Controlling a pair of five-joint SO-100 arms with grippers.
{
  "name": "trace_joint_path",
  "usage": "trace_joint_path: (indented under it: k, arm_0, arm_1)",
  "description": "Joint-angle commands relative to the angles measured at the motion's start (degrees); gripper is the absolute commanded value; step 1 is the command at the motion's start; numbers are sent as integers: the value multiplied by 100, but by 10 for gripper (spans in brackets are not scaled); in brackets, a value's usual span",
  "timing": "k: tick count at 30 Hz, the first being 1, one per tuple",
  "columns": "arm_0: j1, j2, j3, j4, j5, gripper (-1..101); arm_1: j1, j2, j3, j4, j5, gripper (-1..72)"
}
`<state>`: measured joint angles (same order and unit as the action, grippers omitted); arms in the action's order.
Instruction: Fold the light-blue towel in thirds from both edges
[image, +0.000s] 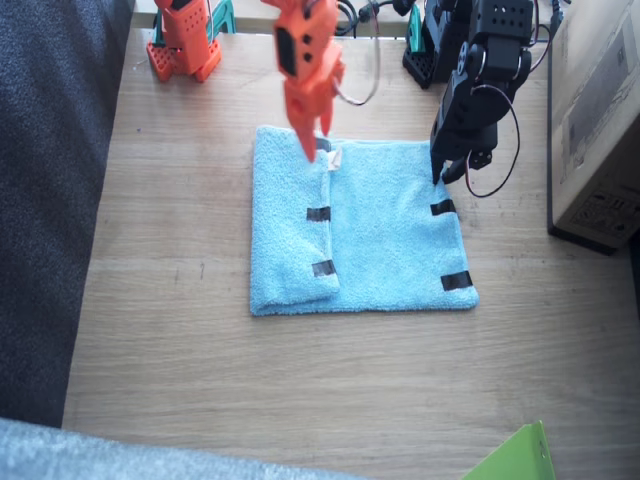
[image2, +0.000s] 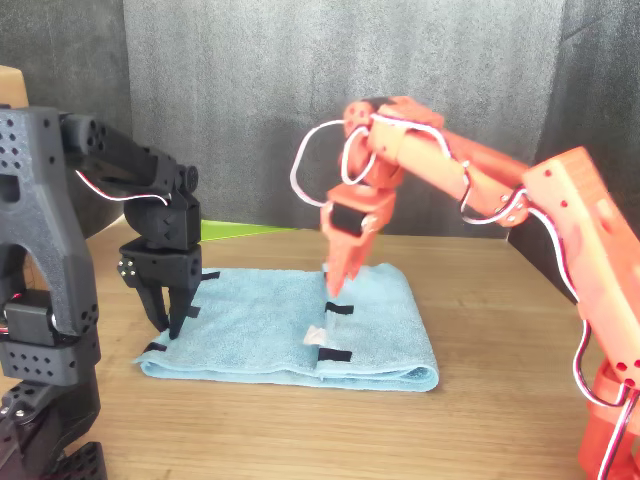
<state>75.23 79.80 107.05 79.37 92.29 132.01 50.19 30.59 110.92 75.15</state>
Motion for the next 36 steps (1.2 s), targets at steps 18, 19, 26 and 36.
trace_joint_path:
  k: [18,19,26,36]
  arm_0:
    - [-527,1538,-1635,1644,501,-2]
    - [-545,1538,-1784,1740,536,-2]
    - [-1187,1134,-2777,2320,650,-2]
    - [-2285,-211,-3920,2549,668,-2]
  arm_1:
    - [-1969,1582,2540,-589,-88,184]
    - [-1942,1582,2584,-615,-79,184]
    - [-1846,1538,2672,-712,44,183]
    - [-1775,1635,2874,-756,149,184]
